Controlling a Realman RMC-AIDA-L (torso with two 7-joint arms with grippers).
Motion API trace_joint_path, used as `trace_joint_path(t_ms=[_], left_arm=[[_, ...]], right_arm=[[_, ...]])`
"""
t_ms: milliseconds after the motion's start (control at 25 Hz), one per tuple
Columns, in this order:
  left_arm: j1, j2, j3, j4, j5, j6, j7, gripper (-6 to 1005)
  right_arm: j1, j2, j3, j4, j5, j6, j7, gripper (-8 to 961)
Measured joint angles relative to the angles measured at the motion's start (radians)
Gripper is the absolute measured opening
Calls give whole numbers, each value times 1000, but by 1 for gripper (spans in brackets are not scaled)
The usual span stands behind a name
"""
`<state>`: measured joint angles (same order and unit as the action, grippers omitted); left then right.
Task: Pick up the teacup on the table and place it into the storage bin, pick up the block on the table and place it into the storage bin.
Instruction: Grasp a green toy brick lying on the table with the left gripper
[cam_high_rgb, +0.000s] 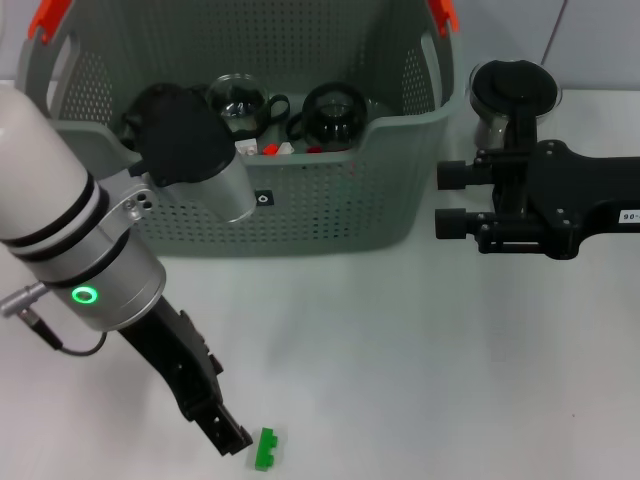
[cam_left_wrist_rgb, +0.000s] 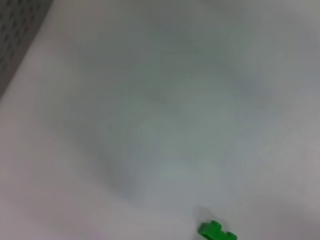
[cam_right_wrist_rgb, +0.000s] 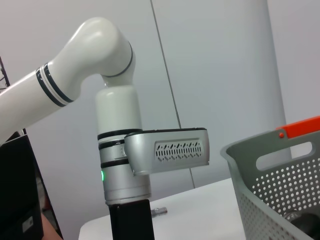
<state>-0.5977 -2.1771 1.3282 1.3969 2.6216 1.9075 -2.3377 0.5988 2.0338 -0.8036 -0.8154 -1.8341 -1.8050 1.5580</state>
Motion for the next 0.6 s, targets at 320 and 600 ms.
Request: trace_joint_path(t_ms=[320,600], left_arm=[[-43,10,1,-73,13,-74,215,962],[-100,12,41,-140,31,-115,353,958]], right_arm=[[5,3,30,0,5,3,10,634],[8,10,86,37,14,3,15,630]])
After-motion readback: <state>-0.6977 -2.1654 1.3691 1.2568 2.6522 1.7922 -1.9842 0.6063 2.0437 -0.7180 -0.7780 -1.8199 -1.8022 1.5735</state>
